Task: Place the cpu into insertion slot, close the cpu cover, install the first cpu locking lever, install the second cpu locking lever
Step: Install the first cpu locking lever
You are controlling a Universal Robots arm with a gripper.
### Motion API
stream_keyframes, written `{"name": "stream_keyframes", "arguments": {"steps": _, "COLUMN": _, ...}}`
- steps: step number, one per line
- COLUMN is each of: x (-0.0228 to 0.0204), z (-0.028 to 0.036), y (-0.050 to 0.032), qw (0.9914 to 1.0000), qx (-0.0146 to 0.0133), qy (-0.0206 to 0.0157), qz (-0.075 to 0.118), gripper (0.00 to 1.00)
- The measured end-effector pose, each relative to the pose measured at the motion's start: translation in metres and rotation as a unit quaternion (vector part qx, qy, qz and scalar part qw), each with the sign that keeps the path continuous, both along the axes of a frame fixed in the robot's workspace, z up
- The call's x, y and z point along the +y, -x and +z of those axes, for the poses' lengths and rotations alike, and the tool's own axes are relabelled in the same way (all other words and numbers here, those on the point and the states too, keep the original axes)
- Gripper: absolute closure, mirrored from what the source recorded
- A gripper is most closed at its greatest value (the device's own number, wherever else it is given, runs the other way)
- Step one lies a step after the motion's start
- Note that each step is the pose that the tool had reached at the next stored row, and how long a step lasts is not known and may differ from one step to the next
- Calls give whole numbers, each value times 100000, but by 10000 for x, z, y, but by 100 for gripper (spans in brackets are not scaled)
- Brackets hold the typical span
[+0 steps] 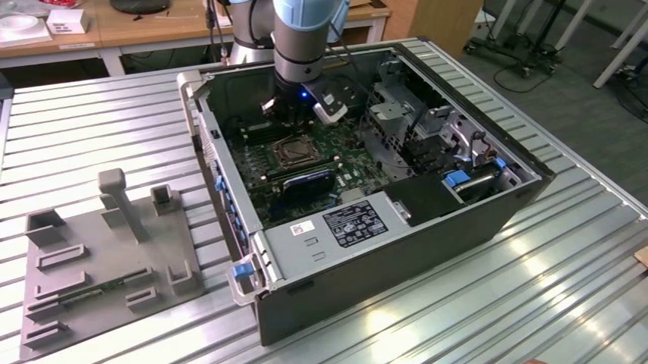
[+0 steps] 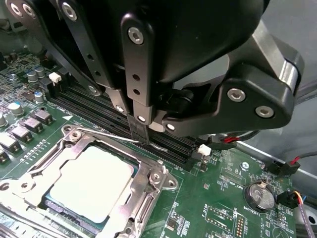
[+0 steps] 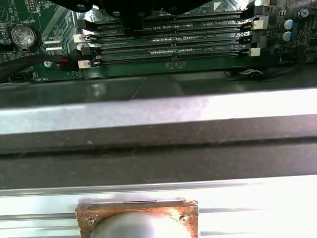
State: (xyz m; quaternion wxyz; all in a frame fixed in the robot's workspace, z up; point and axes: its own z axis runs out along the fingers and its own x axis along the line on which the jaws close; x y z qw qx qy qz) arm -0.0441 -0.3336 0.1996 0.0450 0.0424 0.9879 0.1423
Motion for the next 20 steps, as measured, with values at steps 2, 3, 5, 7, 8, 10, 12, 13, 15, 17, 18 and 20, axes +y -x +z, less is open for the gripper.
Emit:
{"name": "stream_keyframes", "arguments": {"steps": 2, "x": 0, "z": 0, "y": 4, "qw": 100000, "qx": -2, "qy": -7, "qz": -6, "gripper": 89}}
{"name": "stream_keyframes", "arguments": {"steps": 3, "x": -1, "z": -1, "y": 4, "qw": 100000, "qx": -16, "qy": -15, "qz": -4, "gripper": 89}}
{"name": "stream_keyframes", "arguments": {"steps": 5, "x": -3, "z": -5, "y": 4, "qw": 100000, "qx": -57, "qy": 0, "qz": -9, "gripper": 89}}
{"name": "stream_keyframes", "arguments": {"steps": 7, "x": -8, "z": -9, "y": 4, "qw": 100000, "qx": -101, "qy": 43, "qz": -7, "gripper": 89}}
{"name": "stream_keyframes", "arguments": {"steps": 8, "x": -11, "z": -12, "y": 5, "qw": 100000, "qx": -124, "qy": 62, "qz": -5, "gripper": 89}}
{"name": "stream_keyframes", "arguments": {"steps": 10, "x": -17, "z": -17, "y": 4, "qw": 100000, "qx": -170, "qy": 102, "qz": -7, "gripper": 89}}
{"name": "stream_keyframes", "arguments": {"steps": 12, "x": -22, "z": -24, "y": 4, "qw": 100000, "qx": -218, "qy": 127, "qz": -9, "gripper": 89}}
{"name": "stream_keyframes", "arguments": {"steps": 13, "x": -24, "z": -28, "y": 5, "qw": 100000, "qx": -238, "qy": 143, "qz": -13, "gripper": 89}}
{"name": "stream_keyframes", "arguments": {"steps": 15, "x": -27, "z": -33, "y": 5, "qw": 100000, "qx": -261, "qy": 178, "qz": -10, "gripper": 89}}
{"name": "stream_keyframes", "arguments": {"steps": 17, "x": -27, "z": -33, "y": 4, "qw": 99999, "qx": -264, "qy": 184, "qz": -5, "gripper": 89}}
{"name": "stream_keyframes", "arguments": {"steps": 18, "x": -27, "z": -39, "y": 4, "qw": 99999, "qx": -272, "qy": 172, "qz": -7, "gripper": 89}}
{"name": "stream_keyframes", "arguments": {"steps": 20, "x": -27, "z": -44, "y": 4, "qw": 99999, "qx": -271, "qy": 173, "qz": -9, "gripper": 89}}
